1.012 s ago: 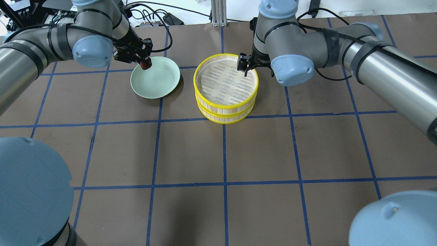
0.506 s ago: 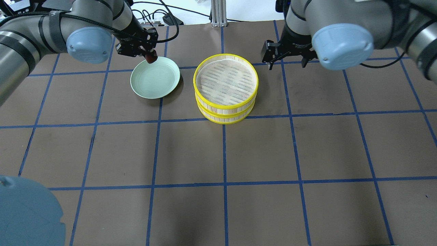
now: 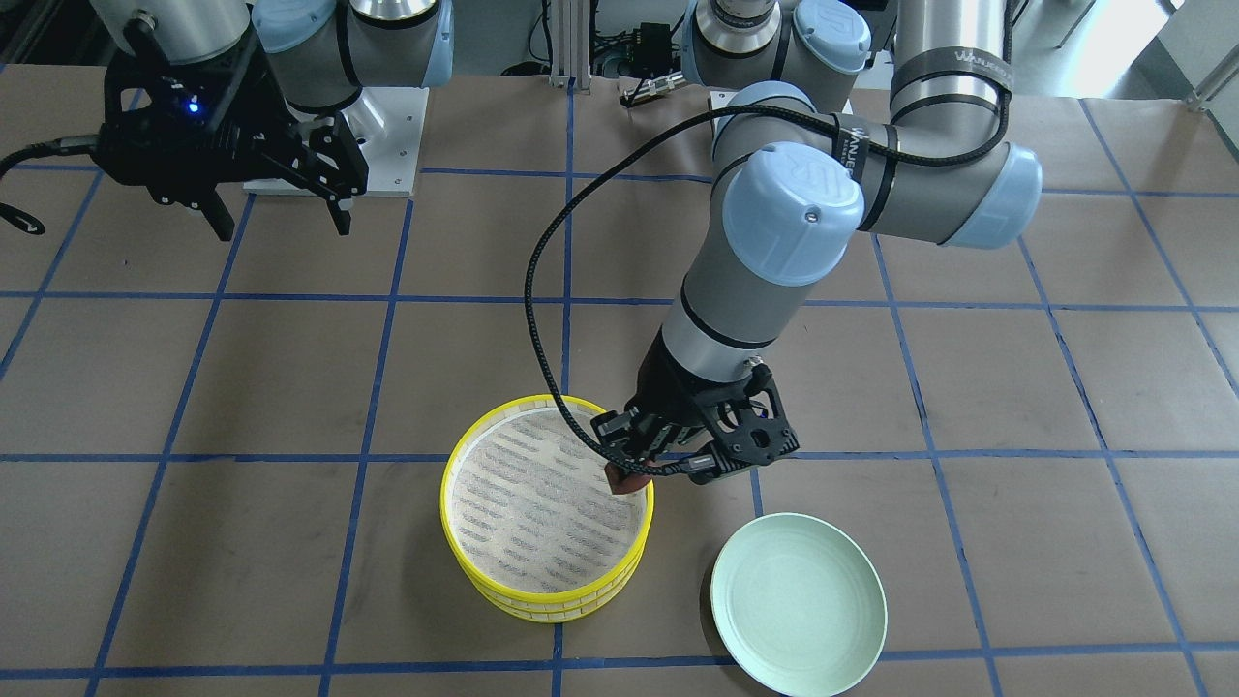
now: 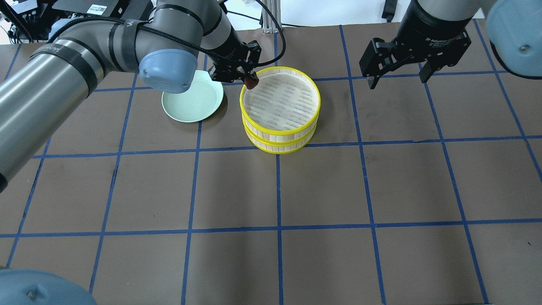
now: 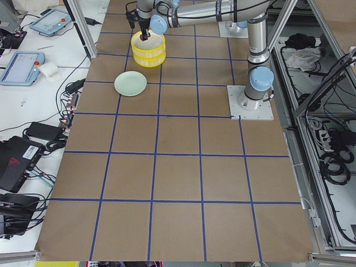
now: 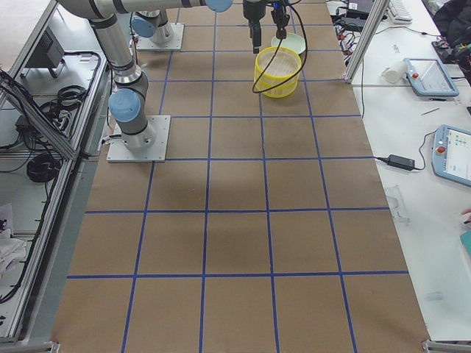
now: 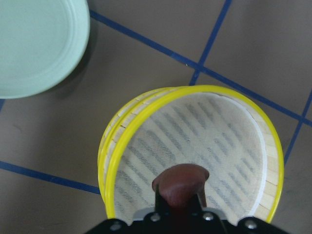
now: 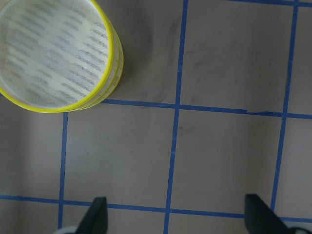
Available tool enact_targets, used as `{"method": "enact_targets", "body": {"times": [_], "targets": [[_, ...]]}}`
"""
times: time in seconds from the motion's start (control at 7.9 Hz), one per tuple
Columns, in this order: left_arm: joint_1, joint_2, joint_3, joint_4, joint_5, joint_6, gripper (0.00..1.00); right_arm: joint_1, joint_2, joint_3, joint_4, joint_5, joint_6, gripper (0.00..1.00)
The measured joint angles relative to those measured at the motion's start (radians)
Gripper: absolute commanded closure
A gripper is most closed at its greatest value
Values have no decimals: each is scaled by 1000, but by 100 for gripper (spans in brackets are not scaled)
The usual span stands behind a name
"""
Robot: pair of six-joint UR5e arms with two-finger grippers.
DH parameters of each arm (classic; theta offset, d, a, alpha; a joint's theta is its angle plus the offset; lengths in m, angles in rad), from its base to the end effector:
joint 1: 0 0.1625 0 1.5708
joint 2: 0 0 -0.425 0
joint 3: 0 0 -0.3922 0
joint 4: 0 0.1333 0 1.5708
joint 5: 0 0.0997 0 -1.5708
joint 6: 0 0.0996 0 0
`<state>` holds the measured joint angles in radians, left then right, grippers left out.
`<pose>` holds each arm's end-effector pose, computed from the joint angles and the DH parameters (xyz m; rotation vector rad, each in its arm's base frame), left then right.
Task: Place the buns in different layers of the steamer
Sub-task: 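Carry the brown bun into the top tier with the left gripper while the right withdraws, then open the left gripper to release the brown bun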
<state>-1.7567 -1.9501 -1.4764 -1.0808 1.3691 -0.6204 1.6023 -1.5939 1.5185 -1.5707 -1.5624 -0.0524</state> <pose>-0.2710 -0.6117 0.3718 0.5899 -2.8111 0.1578 0.1494 -0.4837 0.5251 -0.1318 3.1290 -0.1181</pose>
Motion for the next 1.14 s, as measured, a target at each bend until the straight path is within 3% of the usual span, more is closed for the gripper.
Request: {"method": "enact_targets", "body": {"times": [0.13,0.25,0.51,1.14], "targets": [[-20,-15,-3,12,-35,-15,55,0,-19,-3,17,9,-42,0],[-29,-38,-6,37,-54,-28,19,-1,-29,-1,20,13,-74,0],[-35,-90,-9,125,-72,-90,1,-1,-31,4,14,14,-95,0],[-30,-61,-8,107,-44,-100,0,-6,-25,8,11,15,-98,0]]}}
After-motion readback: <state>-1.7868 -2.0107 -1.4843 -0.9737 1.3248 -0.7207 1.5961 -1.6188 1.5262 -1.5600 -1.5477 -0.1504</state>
